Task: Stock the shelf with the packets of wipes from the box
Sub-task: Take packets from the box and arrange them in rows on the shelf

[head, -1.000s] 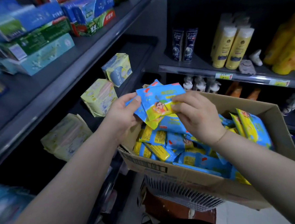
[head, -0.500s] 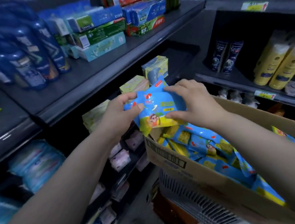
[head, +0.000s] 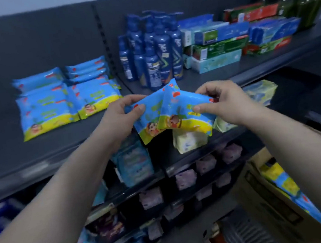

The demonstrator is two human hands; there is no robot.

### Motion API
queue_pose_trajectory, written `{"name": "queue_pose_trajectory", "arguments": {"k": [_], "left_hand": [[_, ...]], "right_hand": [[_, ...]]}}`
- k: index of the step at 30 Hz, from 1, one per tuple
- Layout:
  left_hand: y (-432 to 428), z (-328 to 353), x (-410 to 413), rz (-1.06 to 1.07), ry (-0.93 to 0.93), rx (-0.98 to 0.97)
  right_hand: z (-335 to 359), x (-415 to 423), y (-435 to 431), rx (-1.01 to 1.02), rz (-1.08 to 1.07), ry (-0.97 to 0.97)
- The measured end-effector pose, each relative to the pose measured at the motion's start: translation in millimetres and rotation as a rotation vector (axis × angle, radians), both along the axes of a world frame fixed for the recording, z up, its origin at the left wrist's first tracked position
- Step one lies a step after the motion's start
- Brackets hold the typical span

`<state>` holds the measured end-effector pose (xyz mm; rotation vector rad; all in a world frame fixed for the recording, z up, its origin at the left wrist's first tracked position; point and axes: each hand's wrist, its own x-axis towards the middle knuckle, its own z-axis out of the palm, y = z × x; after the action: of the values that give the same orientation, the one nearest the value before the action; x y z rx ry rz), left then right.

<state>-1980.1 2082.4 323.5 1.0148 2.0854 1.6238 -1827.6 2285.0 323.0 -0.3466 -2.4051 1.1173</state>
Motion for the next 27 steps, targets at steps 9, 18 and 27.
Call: {"name": "queue_pose_trajectory", "arguments": {"k": [9,18,27], "left_hand": [[-121,31,-123,0.246,0.173,-0.130],[-176,24,-180,0.361,0.281,-0.422],[-169,20,-208,0.438,0.610,-0.680]], "right_hand": [[28,-123,-50,0.100,0.135,0.044],[20,-225,-92,0.361,0.107,-0.096],[4,-268,-101,0.661,-0.003,-0.190]]}}
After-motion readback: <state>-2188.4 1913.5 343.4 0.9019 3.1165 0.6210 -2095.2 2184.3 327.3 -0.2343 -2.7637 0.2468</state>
